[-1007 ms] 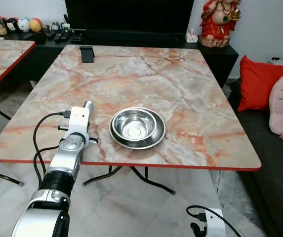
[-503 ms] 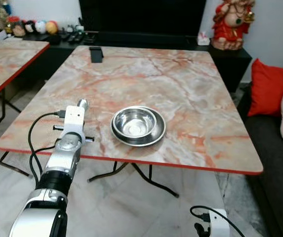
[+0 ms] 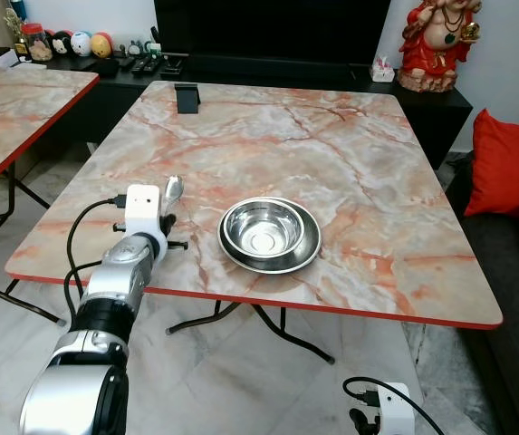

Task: Setting the table

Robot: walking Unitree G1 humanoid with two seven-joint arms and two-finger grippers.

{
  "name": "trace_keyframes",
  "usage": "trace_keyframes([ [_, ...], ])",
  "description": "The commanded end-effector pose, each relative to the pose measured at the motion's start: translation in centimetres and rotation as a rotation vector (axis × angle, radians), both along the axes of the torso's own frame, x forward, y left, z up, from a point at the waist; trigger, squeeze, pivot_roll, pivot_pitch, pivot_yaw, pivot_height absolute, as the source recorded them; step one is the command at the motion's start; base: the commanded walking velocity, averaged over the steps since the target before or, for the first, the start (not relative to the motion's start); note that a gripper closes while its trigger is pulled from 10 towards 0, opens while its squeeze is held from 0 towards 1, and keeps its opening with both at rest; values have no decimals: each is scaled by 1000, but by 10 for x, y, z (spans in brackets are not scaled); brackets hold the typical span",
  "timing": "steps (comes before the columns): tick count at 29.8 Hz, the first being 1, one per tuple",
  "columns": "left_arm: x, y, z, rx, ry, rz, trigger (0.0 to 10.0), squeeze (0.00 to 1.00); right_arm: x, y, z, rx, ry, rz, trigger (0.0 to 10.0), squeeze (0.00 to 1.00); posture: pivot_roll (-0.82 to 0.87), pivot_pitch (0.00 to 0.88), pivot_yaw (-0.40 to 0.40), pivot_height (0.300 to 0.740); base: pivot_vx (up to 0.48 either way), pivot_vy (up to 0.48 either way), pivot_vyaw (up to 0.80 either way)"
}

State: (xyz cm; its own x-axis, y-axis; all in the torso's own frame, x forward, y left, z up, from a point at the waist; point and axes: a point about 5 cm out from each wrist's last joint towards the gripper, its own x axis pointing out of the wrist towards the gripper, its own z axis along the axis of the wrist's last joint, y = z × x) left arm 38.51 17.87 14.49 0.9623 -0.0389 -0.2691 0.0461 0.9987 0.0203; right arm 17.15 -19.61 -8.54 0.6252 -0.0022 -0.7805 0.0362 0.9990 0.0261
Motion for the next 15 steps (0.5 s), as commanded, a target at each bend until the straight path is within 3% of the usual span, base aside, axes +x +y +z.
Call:
trace_keyframes([
  [1, 2, -6, 1, 4, 21, -16, 10000, 0, 0, -1, 0, 5, 9, -12, 10000, 0, 25, 0, -56, 740, 0, 0, 0],
  [9, 2, -22, -12, 182, 120, -74, 10000, 0, 0, 0, -1, 7, 13, 0, 10000, 0, 23, 0, -61, 740, 0, 0, 0],
  [15, -1, -30, -20, 186, 145, -75, 10000, 0, -1, 0, -1, 7, 16, 5, 10000, 0, 22, 0, -64, 740, 0, 0, 0],
])
